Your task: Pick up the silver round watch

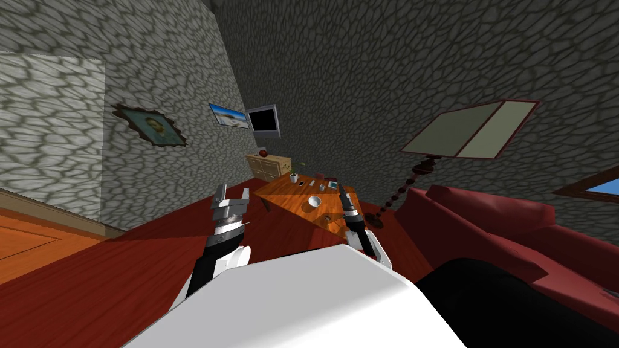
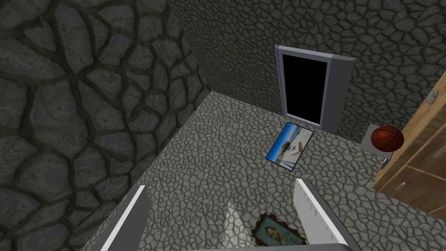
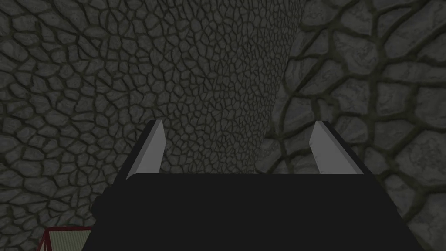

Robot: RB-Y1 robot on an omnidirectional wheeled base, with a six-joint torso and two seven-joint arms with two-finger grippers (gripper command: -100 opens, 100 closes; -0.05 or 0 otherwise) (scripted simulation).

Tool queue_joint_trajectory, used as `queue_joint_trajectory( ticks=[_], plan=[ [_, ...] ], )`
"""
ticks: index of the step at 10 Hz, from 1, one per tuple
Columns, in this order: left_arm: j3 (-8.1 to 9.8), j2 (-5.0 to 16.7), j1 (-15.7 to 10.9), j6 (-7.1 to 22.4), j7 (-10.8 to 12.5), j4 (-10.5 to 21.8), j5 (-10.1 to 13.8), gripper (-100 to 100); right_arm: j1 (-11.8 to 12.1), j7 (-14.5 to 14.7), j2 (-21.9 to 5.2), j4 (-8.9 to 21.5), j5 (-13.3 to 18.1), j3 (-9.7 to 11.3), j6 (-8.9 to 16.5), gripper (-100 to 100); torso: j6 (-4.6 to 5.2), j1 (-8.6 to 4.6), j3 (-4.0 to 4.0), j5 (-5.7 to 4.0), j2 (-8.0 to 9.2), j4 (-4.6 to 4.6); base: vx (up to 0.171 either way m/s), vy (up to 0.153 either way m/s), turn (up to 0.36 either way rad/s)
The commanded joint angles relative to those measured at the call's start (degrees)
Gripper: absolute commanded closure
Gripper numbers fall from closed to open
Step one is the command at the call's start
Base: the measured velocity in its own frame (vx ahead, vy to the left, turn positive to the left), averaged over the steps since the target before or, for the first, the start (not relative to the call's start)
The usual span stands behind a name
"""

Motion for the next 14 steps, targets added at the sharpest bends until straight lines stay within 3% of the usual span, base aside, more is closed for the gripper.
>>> queue_joint_trajectory(
  ticks=[1, 10, 11, 14],
  plan=[
    [0.0, 0.0, 0.0, 0.0, 0.0, 0.0, 0.0, 0, -0.59, 1.26, -0.85, 2.86, 1.46, -0.4, -0.14, -100, 0.0, 0.0, 0.0, 0.0, 0.0, 0.0, 0.026, 0.028, 0.143],
    [0.0, 0.0, 0.0, 0.0, 0.0, 0.0, 0.0, 0, -1.53, 6.08, -3.45, 16.12, 7.7, -0.98, 1.15, -100, -0.02, 0.02, -0.02, 0.0, -0.04, 0.0, 0.025, 0.022, 0.106],
    [0.0, 0.0, 0.0, 0.0, 0.0, 0.0, 0.0, 0, -1.53, 6.08, -3.45, 16.12, 7.7, -0.98, 1.15, -100, 0.02, 0.03, -0.01, 0.01, -0.02, -0.01, 0.013, 0.012, -0.008],
    [0.0, 0.0, 0.0, 0.0, 0.0, 0.0, 0.0, 0, -2.06, 8.64, -4.82, 20.73, 11.14, -1.25, 1.88, -100, 0.01, 0.0, 0.0, 0.0, -0.01, 0.0, 0.027, 0.022, 0.134]
  ],
)
